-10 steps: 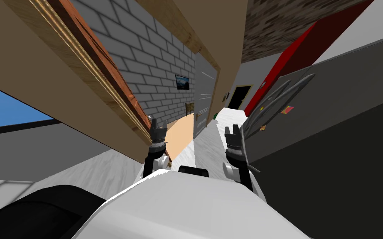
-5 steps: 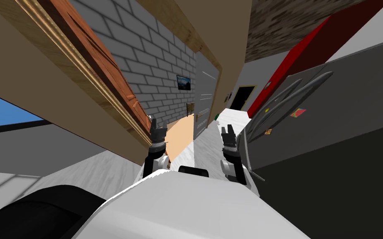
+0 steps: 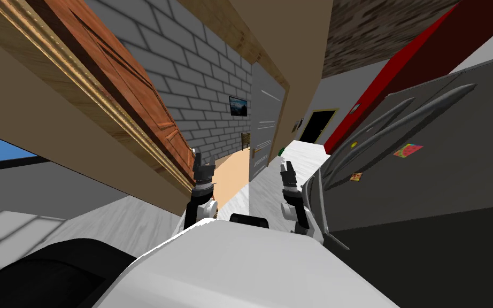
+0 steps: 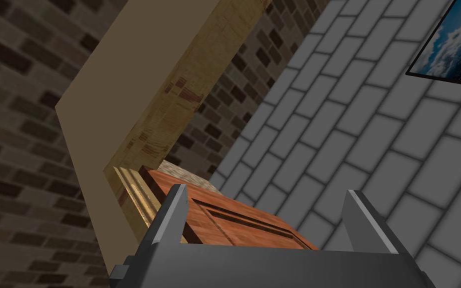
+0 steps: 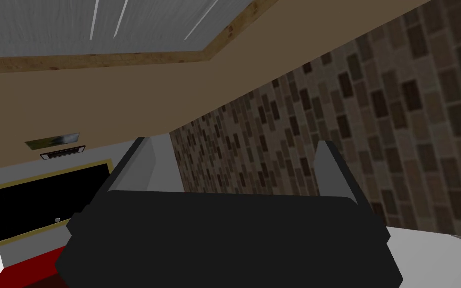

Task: Push the door open

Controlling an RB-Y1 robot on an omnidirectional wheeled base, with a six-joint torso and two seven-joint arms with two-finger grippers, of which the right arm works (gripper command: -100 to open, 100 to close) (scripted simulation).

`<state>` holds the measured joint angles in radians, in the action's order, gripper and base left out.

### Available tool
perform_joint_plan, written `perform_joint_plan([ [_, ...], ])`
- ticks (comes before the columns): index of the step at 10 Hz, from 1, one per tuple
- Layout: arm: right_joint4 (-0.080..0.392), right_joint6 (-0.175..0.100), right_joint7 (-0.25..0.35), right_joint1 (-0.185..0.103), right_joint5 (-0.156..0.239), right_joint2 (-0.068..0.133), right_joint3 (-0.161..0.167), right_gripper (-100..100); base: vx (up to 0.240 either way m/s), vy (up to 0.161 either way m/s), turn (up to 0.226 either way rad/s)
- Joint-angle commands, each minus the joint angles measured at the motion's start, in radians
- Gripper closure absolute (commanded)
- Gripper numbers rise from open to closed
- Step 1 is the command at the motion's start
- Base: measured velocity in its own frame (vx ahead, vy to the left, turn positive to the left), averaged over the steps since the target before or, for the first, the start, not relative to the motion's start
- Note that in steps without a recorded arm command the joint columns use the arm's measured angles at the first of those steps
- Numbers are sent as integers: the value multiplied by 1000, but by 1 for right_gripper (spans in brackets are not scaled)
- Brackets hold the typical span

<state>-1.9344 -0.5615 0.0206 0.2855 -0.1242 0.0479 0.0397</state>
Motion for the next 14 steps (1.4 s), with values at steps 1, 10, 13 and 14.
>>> perform_joint_plan([
  [1, 30, -2, 4, -18, -2, 2, -2, -100, 51, -57, 30],
  [10, 267, -12, 51, -163, -30, 20, -2, -100, 64, -75, 74],
  [13, 342, -16, 65, -208, -39, 23, -2, -100, 52, -72, 70],
  [14, 379, -17, 73, -231, -43, 24, -2, -100, 43, -77, 49],
])
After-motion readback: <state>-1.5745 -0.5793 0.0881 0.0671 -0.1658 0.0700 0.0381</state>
